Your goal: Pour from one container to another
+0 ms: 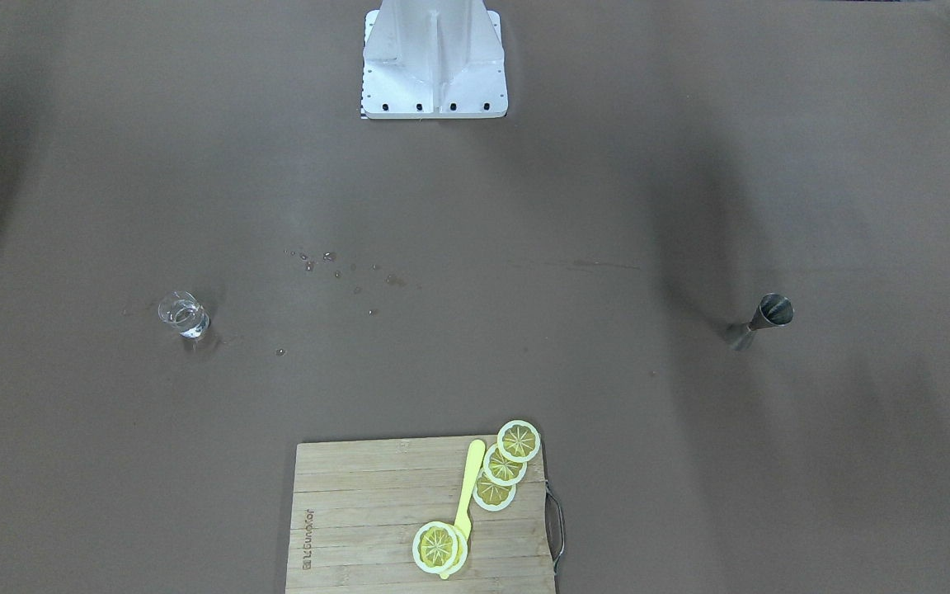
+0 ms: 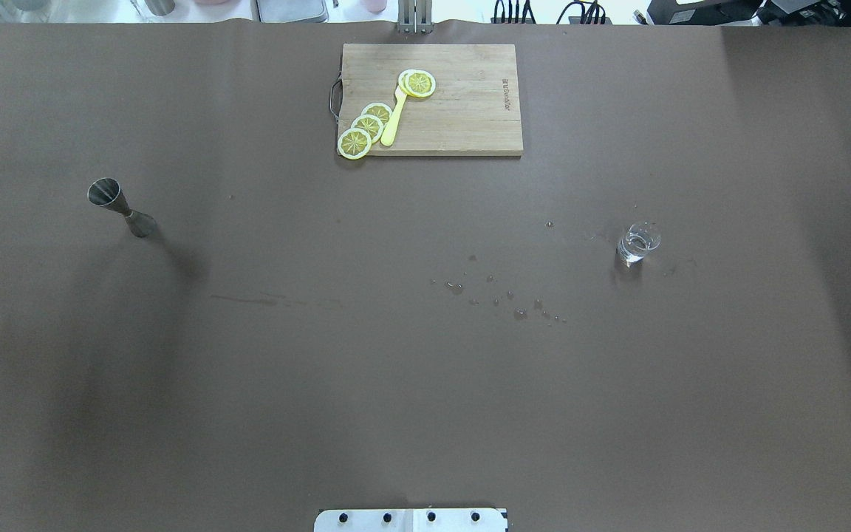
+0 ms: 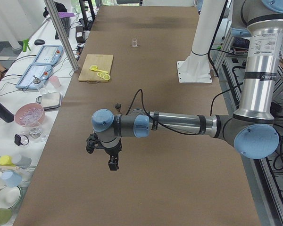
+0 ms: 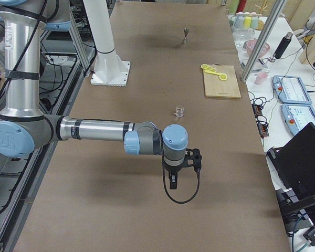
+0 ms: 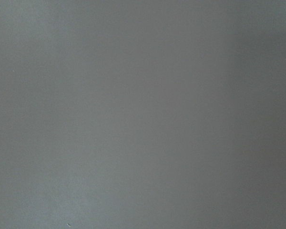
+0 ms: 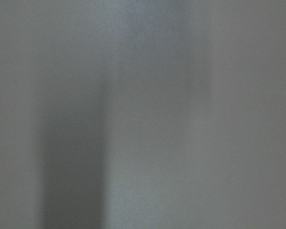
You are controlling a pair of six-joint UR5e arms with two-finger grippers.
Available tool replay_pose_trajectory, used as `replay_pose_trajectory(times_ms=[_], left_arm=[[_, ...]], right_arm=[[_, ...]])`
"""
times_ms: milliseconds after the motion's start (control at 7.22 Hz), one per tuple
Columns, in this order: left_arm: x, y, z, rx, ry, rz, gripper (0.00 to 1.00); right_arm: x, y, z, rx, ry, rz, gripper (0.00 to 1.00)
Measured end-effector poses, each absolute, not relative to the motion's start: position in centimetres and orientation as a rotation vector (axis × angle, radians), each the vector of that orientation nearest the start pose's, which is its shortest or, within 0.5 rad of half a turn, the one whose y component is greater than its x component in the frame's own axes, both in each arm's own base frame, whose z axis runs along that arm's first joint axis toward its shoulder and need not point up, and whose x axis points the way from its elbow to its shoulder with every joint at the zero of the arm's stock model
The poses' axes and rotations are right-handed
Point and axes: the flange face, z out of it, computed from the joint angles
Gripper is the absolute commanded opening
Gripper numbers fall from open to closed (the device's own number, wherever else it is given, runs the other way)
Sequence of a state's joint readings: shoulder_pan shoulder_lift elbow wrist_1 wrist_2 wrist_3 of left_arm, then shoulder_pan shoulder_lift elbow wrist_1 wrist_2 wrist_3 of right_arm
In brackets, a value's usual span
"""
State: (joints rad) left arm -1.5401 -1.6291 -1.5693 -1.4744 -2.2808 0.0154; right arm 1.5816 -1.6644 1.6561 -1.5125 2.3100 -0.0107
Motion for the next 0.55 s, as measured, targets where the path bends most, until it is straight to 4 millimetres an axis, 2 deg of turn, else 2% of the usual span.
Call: replay_pose_trajectory(times_ms=[554], left_arm=[[-5.31,-51.44,64.51,-0.046,0.710,0.027,0.99]], right_arm=[[7.53,-44.82,66.60,0.041,-0.741,-0.001,1.00]])
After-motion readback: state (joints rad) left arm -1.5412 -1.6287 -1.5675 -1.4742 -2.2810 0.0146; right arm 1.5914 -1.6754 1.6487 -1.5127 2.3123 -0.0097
